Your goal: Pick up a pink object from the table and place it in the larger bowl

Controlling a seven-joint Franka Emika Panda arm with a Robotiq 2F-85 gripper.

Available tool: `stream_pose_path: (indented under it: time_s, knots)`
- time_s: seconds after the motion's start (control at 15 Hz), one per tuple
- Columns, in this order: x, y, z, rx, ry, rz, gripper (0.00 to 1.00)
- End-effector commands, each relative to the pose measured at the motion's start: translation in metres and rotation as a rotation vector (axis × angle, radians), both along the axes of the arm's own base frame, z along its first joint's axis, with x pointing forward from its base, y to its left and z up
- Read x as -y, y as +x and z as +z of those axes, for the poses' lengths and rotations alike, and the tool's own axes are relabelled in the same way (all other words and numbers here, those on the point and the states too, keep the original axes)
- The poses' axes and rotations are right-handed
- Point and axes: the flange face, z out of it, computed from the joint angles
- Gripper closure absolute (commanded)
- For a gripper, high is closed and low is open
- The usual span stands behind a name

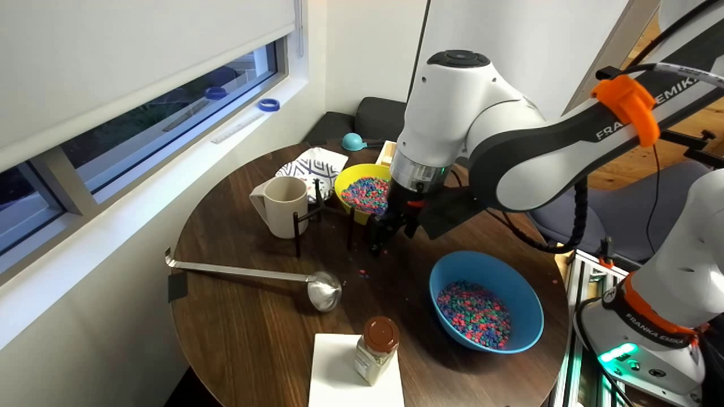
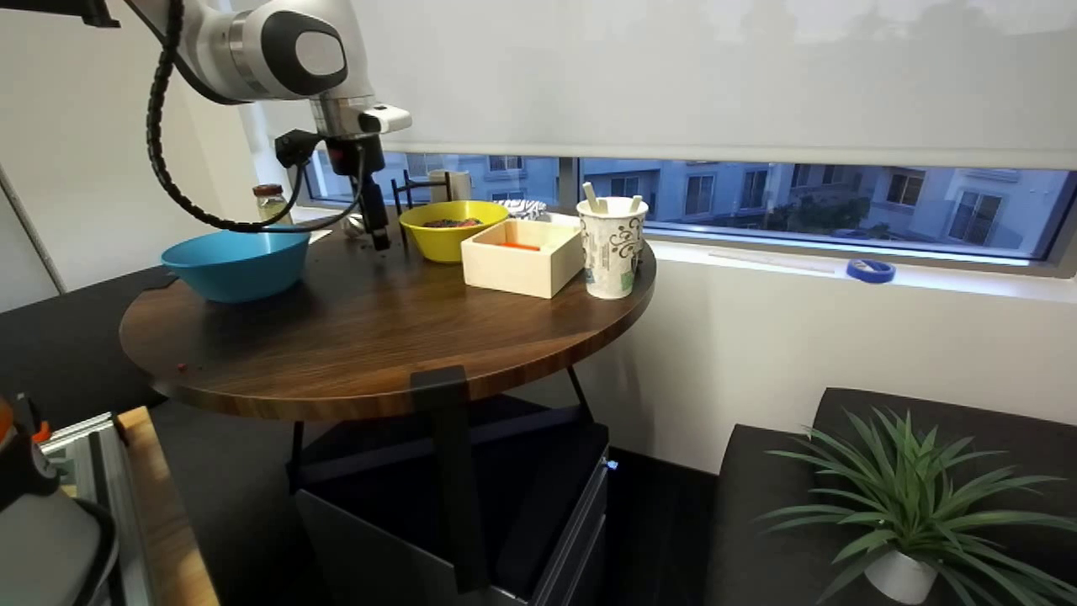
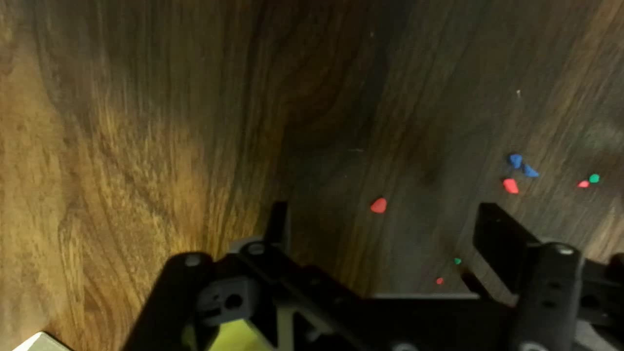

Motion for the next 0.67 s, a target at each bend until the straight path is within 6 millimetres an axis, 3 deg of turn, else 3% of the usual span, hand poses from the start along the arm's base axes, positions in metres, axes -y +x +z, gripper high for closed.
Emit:
stream_pose_path:
  time_s: [0.0,0.2,0.6]
  knots:
    - [-0.0059,0.0067,-0.0094,-0.007,-0.005,-0.02,0.12]
    - [-0.0065,0.0085,-0.0117,-0.006,-0.016,-0.025,0.47]
    - [-0.0115,0.0109,-0.0161,-0.008,-0.033,-0.018,0.89]
